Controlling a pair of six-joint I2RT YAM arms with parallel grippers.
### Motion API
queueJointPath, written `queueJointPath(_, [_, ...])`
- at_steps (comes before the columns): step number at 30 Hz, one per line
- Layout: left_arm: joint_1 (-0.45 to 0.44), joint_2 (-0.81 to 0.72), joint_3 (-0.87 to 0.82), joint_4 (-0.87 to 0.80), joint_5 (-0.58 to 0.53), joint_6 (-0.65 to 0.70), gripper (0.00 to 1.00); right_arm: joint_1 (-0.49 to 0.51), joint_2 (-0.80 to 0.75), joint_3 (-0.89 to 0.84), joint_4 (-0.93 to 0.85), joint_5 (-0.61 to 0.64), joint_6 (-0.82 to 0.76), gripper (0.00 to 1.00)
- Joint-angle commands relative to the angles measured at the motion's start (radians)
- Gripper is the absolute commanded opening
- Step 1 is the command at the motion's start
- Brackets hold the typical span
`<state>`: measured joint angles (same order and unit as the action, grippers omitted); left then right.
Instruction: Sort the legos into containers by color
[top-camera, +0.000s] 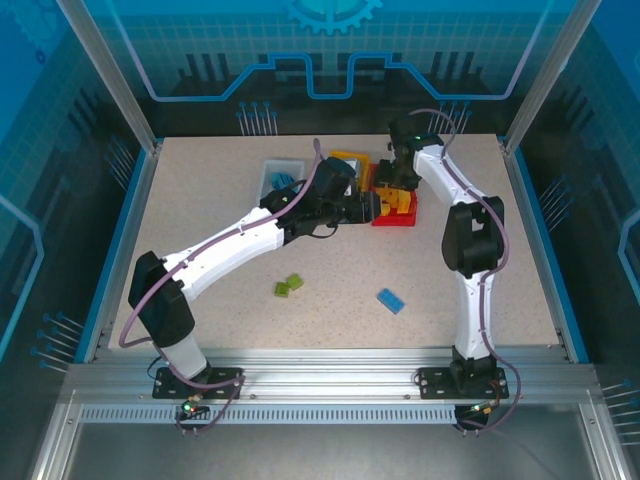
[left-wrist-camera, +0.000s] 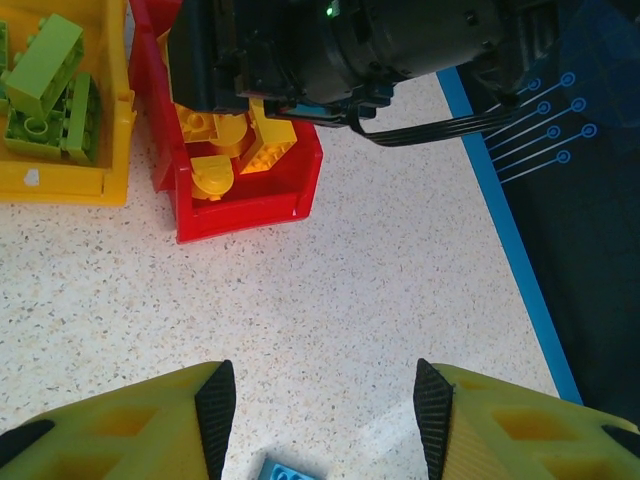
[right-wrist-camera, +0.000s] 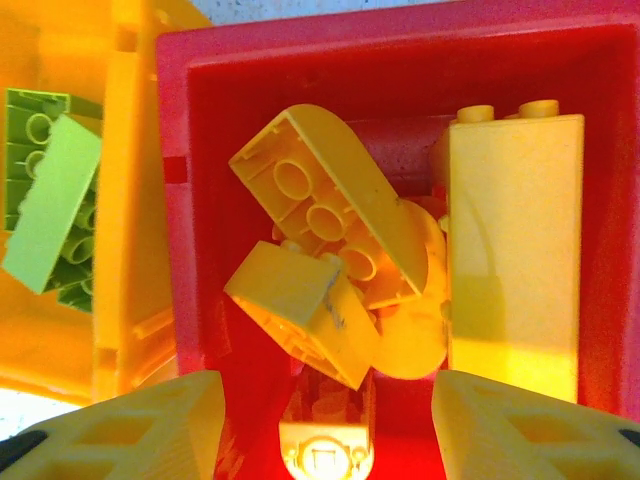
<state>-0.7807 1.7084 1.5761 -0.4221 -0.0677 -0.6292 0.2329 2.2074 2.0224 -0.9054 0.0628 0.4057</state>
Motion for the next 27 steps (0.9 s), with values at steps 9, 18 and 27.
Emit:
queueJointPath(9, [-0.108, -0.008, -0.170, -0.028, 0.058, -0.310, 0.57, 0.080, -0.575, -0.413, 0.084, 0.071, 0.001, 0.58])
queueJointPath(18, [-0.203, 0.156, -0.197, -0.074, 0.136, -0.744, 0.61, 0.231, -1.094, -0.839, 0.041, 0.069, 0.044, 0.67])
queueJointPath(27, [-0.235, 0.330, -0.069, -0.178, 0.197, -0.938, 0.65, 0.253, -1.453, -0.953, -0.115, 0.097, 0.091, 0.71])
